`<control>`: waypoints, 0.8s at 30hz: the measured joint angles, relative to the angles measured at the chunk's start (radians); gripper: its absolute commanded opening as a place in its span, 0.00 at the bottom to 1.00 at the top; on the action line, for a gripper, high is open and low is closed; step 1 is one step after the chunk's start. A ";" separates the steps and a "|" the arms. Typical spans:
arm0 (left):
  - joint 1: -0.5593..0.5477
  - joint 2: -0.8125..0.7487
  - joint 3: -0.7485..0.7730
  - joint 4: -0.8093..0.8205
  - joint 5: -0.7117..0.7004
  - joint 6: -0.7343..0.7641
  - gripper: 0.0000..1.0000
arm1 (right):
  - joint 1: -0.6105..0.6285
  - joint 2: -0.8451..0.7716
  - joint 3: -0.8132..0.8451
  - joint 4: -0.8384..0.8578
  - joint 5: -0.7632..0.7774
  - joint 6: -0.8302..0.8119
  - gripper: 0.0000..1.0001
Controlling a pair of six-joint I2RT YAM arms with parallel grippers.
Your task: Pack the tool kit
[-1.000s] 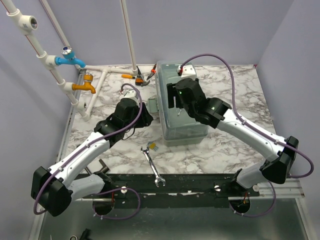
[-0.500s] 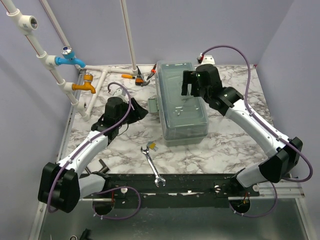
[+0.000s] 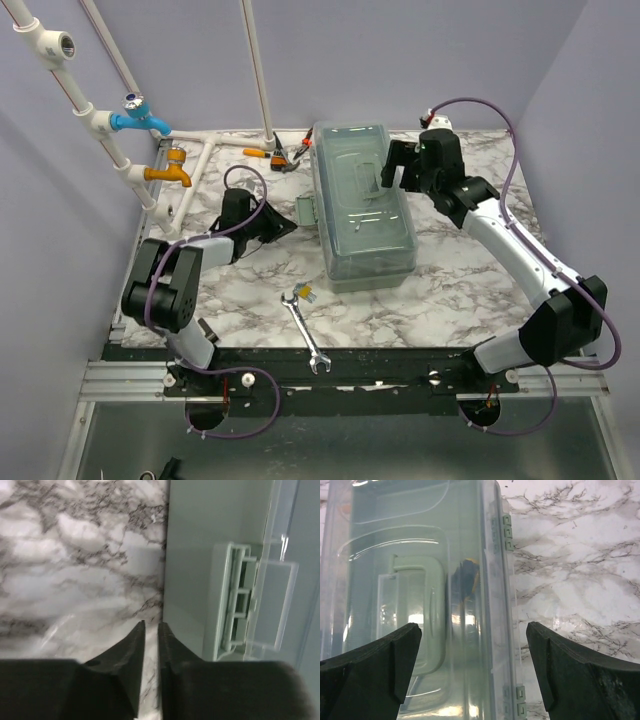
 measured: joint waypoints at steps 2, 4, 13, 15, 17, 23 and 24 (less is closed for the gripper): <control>0.002 0.071 0.060 0.002 0.025 -0.007 0.00 | -0.014 -0.016 -0.040 0.033 -0.006 0.011 0.95; 0.002 0.127 0.113 0.004 0.046 -0.015 0.00 | -0.024 -0.039 -0.086 0.056 -0.012 0.023 0.95; 0.001 0.307 0.192 0.171 0.203 -0.130 0.00 | -0.048 -0.048 -0.133 0.128 -0.084 0.073 0.95; -0.002 0.348 0.192 0.230 0.240 -0.171 0.00 | -0.055 -0.040 -0.138 0.147 -0.114 0.086 0.94; -0.008 0.381 0.192 0.291 0.271 -0.225 0.00 | -0.064 -0.026 -0.139 0.160 -0.143 0.097 0.93; -0.027 0.494 0.199 0.565 0.344 -0.424 0.00 | -0.074 0.008 -0.150 0.179 -0.225 0.119 0.93; -0.027 0.504 0.199 0.607 0.350 -0.453 0.00 | -0.074 0.008 -0.151 0.179 -0.230 0.120 0.93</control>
